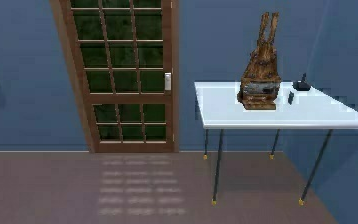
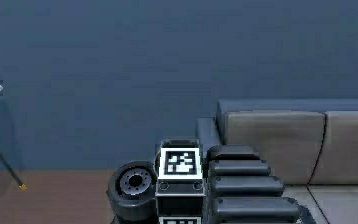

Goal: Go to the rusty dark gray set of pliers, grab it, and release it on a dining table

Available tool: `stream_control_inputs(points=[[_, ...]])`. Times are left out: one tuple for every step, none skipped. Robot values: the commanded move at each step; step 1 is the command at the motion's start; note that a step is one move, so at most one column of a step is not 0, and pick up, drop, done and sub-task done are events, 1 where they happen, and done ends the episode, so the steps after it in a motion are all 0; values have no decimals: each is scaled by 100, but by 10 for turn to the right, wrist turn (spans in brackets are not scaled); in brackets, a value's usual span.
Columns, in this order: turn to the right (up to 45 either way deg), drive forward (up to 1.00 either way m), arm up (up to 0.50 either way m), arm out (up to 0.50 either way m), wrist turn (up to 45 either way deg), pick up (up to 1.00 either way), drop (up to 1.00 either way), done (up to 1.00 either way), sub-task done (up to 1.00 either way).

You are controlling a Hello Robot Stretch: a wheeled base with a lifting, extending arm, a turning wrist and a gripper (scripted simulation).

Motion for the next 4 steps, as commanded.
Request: stream_control_inputs(points=[[330, 0, 0, 0, 0, 0, 0, 0, 0], [30, 0, 0, 0, 0, 0, 0, 0, 0], [0, 25, 0, 0, 0, 0, 0, 0, 0], [90, 0, 0, 0, 0, 0, 0, 0, 0]])
